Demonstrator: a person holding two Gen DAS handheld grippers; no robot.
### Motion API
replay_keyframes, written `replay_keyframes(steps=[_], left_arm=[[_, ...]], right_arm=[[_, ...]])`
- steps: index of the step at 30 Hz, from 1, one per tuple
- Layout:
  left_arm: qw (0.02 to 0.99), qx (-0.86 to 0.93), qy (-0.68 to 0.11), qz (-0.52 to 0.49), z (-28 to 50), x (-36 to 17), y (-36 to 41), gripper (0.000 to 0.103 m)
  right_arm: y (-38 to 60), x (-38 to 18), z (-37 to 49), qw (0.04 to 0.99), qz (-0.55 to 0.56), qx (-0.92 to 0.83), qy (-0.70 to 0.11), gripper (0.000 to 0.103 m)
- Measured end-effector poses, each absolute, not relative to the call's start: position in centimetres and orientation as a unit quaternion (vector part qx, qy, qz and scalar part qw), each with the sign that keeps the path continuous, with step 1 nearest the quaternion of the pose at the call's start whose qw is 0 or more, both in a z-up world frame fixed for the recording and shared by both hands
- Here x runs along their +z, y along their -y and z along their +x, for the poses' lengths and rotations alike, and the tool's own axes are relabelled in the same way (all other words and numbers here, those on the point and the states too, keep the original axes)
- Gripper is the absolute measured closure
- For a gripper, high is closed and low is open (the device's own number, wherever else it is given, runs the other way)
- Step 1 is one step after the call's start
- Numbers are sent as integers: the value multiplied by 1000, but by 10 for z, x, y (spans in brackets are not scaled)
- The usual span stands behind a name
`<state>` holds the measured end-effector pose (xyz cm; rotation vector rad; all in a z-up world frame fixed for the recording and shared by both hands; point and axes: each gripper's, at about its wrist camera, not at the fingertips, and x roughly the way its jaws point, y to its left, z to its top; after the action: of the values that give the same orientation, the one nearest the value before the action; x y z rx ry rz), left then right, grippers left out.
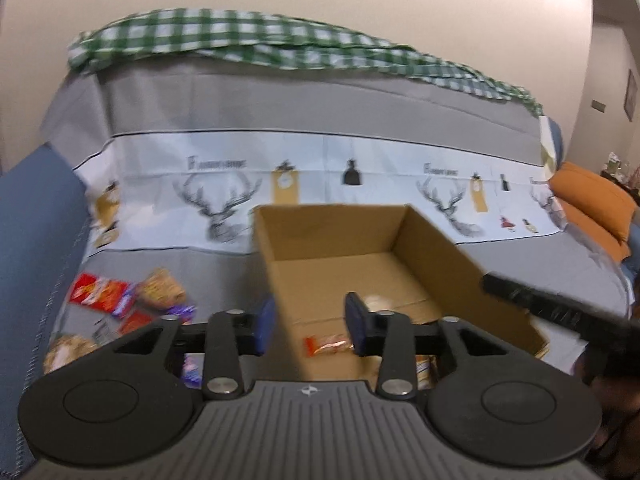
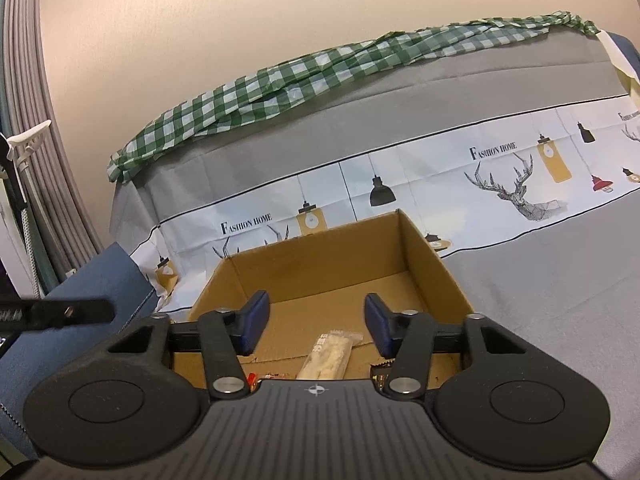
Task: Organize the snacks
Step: 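Open both tools to drop the yellow snack and red-gold candy into the box, then move both tools back to the snack pile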
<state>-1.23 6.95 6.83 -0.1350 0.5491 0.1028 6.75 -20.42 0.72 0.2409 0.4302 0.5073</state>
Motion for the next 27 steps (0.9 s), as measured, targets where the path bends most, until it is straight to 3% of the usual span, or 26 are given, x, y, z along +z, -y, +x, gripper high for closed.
replay_keyframes(steps=[3, 6, 13, 21, 25, 27], left_arm=[[955, 84, -280, -43, -22, 50, -92, 79], [951, 101, -292, -12, -27, 31, -118, 81], [947, 121, -294, 52, -37, 5, -176, 81], [937, 221, -261, -62, -70, -12, -228, 79], [936, 223, -265, -62, -73, -11, -231, 78], [940, 219, -260, -39, -75, -10, -225, 72]], right_arm=[[204, 7, 67, 937, 118, 248, -214, 72], [205, 7, 66, 941, 118, 239, -210, 80], [200, 6, 66, 941, 99, 233, -226, 81], [178, 5, 68, 940, 42, 227, -252, 81], [161, 6, 65, 937, 7, 236, -258, 83], [149, 7, 63, 930, 2, 254, -264, 86]])
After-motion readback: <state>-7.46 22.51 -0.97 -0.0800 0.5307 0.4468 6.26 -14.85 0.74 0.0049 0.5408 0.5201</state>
